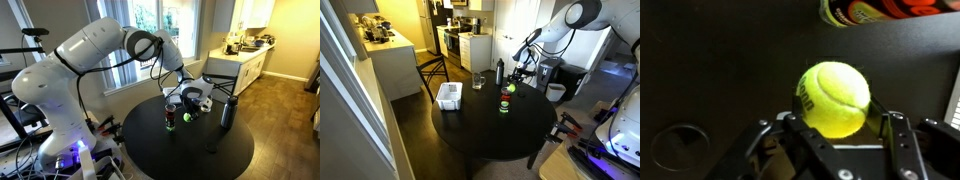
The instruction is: Put the green ball in the container
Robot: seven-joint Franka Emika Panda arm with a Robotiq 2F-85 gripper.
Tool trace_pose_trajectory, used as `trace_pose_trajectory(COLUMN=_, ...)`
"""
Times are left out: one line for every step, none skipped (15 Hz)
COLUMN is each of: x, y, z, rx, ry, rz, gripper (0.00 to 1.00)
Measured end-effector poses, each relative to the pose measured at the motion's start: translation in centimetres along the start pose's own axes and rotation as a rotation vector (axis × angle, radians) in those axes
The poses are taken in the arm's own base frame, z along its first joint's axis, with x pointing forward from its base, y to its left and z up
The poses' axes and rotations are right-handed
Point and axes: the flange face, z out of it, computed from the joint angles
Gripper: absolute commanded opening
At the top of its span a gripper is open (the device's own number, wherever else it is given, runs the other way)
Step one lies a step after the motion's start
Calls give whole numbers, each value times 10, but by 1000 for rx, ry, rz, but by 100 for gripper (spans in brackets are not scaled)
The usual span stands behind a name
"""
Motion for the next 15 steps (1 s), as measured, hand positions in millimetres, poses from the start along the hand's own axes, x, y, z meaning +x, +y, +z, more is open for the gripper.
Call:
trace_pose_trajectory(x=-2, y=-11, z=-8, rx=8, ry=11, rz=-17, gripper=38)
trace_pose_trajectory(x=-5, y=-21, z=-17, rx=16, ry=20, rz=-34, gripper=38)
trace_pose_trajectory(x=-7, y=-31, z=-26, rx=23, ry=26, rz=-51, gripper=38)
trace_pose_trajectory(x=-10, y=-41, z=-35, rx=29, ry=30, rz=-66, gripper=38)
trace_pose_trajectory(x=-13, y=-49, z=-43, rx=33, ry=34, rz=-80, gripper=38)
trace_pose_trajectory(x=-16, y=-57, z=-50, rx=36, ry=37, rz=-92, gripper=38)
trace_pose_trajectory(x=-19, y=-63, z=-55, rx=37, ry=40, rz=-103, gripper=38)
trace_pose_trajectory(x=-22, y=-69, z=-60, rx=39, ry=42, rz=-115, gripper=38)
trace_pose_trajectory(x=-24, y=-75, z=-64, rx=42, ry=42, rz=-126, gripper=38)
trace_pose_trajectory(x=-27, y=-81, z=-66, rx=44, ry=42, rz=-135, gripper=38)
trace_pose_trajectory(x=-30, y=-86, z=-67, rx=46, ry=40, rz=-145, gripper=38)
trace_pose_trajectory(x=-33, y=-91, z=-67, rx=46, ry=36, rz=-157, gripper=38)
trace_pose_trajectory(x=-37, y=-96, z=-67, rx=46, ry=32, rz=-171, gripper=38)
trace_pose_trajectory(x=-41, y=-100, z=-67, rx=45, ry=27, rz=-185, gripper=38)
trace_pose_trajectory(x=-46, y=-106, z=-66, rx=45, ry=21, rz=-199, gripper=38)
